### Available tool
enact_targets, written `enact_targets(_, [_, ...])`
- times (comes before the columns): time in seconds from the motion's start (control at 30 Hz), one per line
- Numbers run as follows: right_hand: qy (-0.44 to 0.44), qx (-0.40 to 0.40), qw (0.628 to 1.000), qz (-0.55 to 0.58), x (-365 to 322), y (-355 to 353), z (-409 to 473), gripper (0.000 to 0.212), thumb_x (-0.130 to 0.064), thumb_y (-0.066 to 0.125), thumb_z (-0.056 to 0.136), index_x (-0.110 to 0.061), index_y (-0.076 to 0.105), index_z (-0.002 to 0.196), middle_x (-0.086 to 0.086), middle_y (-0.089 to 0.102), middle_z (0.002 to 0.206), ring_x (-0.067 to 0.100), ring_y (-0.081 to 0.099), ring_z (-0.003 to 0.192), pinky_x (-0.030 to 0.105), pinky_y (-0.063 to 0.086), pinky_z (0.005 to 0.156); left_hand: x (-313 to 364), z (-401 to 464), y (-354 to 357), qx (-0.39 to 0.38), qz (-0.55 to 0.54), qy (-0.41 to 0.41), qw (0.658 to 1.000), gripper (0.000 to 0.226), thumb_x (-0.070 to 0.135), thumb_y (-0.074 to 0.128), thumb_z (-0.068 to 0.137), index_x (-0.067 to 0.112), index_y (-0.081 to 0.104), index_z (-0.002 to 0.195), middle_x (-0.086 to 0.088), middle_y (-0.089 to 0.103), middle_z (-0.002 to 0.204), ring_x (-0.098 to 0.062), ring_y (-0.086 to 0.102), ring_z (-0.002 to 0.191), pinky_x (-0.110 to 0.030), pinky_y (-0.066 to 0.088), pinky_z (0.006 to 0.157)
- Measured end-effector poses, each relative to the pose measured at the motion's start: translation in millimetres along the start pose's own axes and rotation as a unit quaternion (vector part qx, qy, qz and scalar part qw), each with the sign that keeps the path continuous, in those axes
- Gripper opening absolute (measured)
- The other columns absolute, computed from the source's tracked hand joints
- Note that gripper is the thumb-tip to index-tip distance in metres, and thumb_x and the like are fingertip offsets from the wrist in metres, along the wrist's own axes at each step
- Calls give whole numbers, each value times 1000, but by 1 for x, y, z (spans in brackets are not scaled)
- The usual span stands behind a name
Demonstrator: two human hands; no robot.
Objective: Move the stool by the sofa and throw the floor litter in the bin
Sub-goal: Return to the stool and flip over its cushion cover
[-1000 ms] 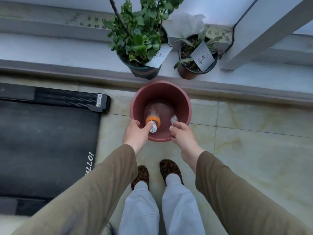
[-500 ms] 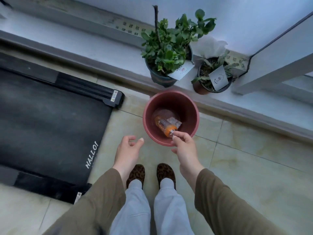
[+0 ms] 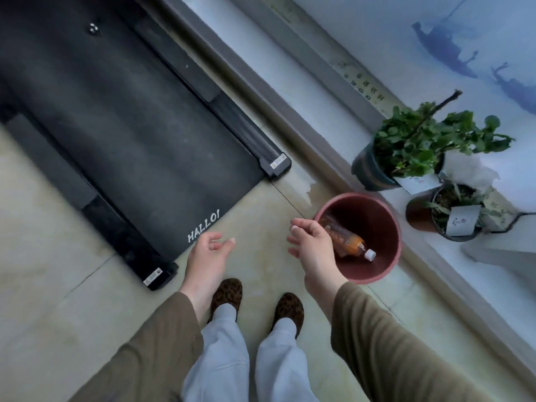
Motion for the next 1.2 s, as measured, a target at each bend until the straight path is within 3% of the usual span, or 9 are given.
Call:
enact_targets(0.2, [-9, -66, 995, -70, 3, 82, -23, 17, -9, 53, 99, -17, 67, 104, -2, 64, 92, 14, 61, 82, 27, 50, 70, -37, -18, -74, 63, -97, -31, 993, 41, 40, 69, 88, 21, 60, 123, -5, 66, 114, -22, 66, 105, -52, 53, 103])
enact_targets(0.3, [-10, -98, 990, -99, 11, 120, -37, 19, -9, 53, 99, -14, 67, 109, -3, 63, 89, 14, 60, 82, 25, 48, 68, -57, -26, -107, 90, -132, -46, 986, 38, 40, 69, 89, 22, 60, 121, -4, 65, 112, -23, 65, 104, -50, 54, 101])
enact_targets(0.4, [-12, -136, 981, -137, 23, 164, -59, 18, -9, 53, 99, -13, 66, 110, -3, 62, 89, 14, 60, 83, 25, 49, 69, -85, -34, -148, 124, -170, -60, 976, 51, 47, 66, 80, 19, 61, 122, -4, 66, 110, -23, 65, 102, -49, 55, 100])
enact_targets(0.57, [-20, -178, 966, -189, 45, 224, -88, 13, -9, 54, 98, -17, 64, 102, -2, 61, 88, 14, 60, 81, 26, 48, 68, -133, -44, -199, 168, -226, -81, 956, 13, 31, 68, 96, 28, 61, 107, -1, 65, 105, -25, 66, 106, -51, 54, 100])
enact_targets(0.73, [-34, -219, 942, -253, 74, 289, -132, 11, -11, 56, 98, -18, 65, 98, -3, 63, 89, 15, 61, 83, 27, 48, 69, -186, -65, -255, 203, -280, -102, 933, 40, 41, 70, 88, 22, 60, 121, -6, 67, 116, -26, 66, 112, -51, 53, 103])
enact_targets(0.93, [-45, -269, 913, -304, 114, 369, -186, 14, -11, 57, 97, -22, 65, 93, -2, 63, 86, 15, 60, 80, 27, 46, 68, -250, -80, -317, 234, -347, -120, 900, 26, 27, 68, 97, 18, 60, 120, -11, 66, 115, -18, 65, 86, -50, 54, 97])
enact_targets(1.2, [-54, -303, 886, -346, 164, 468, -259, 14, -8, 59, 96, -19, 65, 91, -3, 61, 82, 14, 58, 73, 25, 43, 60, -321, -97, -407, 259, -417, -127, 862, 30, 27, 69, 97, 16, 60, 123, -8, 66, 114, -22, 67, 98, -35, 55, 86])
Point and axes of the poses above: each hand's wrist, its own z-axis towards the middle knuckle, its own y-axis out of the palm, x = y × z, the point moved 10 cm from there along z, towards the middle knuckle
